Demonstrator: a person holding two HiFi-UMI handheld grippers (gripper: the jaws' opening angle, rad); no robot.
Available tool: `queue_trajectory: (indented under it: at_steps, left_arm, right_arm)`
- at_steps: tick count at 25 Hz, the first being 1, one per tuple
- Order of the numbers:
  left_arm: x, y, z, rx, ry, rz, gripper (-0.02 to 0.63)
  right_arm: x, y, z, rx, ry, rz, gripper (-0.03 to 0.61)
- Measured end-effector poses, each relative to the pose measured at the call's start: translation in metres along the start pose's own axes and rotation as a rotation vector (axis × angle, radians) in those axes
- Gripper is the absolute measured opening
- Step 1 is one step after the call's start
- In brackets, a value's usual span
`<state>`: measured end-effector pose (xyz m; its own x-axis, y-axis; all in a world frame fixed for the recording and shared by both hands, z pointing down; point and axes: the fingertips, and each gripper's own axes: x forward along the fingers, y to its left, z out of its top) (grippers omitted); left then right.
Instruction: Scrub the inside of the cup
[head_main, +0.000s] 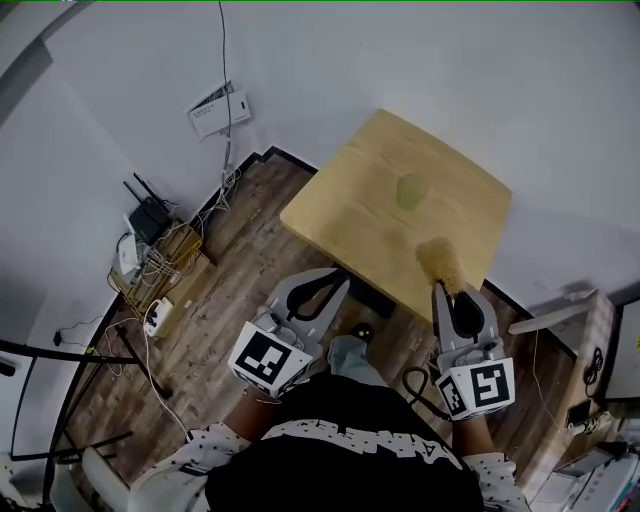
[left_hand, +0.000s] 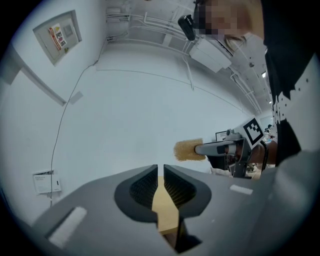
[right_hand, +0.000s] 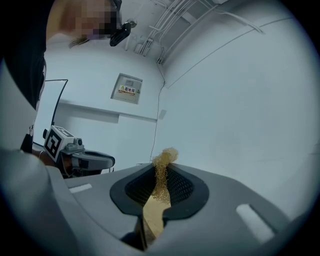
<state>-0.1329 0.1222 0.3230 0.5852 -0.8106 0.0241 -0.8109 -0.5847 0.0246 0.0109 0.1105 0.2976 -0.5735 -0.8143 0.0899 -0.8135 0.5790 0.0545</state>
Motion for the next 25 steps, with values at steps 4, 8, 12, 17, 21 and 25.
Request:
queue_trajectory:
  at_steps: [4, 8, 12, 17, 21, 25]
  left_arm:
    - [0.025, 0.01, 0.003, 0.023, -0.009, -0.019, 0.037]
    - [0.059, 0.02, 0.002, 0.043, 0.0, -0.07, 0.038]
    - [0.1, 0.035, 0.011, 0.038, 0.02, -0.091, 0.04]
    - [0.143, 0.045, 0.004, 0.053, 0.037, -0.129, 0.046]
    - [0.174, 0.051, -0.011, 0.078, 0.044, -0.192, 0.059]
    - [0.197, 0.052, -0.027, 0.092, 0.071, -0.215, 0.078]
  right_arm:
    - [0.017, -0.016, 0.001, 0.0, -0.016, -0.006, 0.066]
    - [0.041, -0.037, -0.001, 0.009, -0.019, -0.017, 0.066]
    - [0.065, -0.069, 0.002, 0.018, -0.021, -0.045, 0.066]
    - [0.088, -0.103, -0.001, 0.031, -0.014, -0.072, 0.066]
    - [0.103, -0.122, -0.006, 0.047, -0.002, -0.091, 0.066]
    - [0.112, -0.143, -0.017, 0.061, 0.004, -0.103, 0.066]
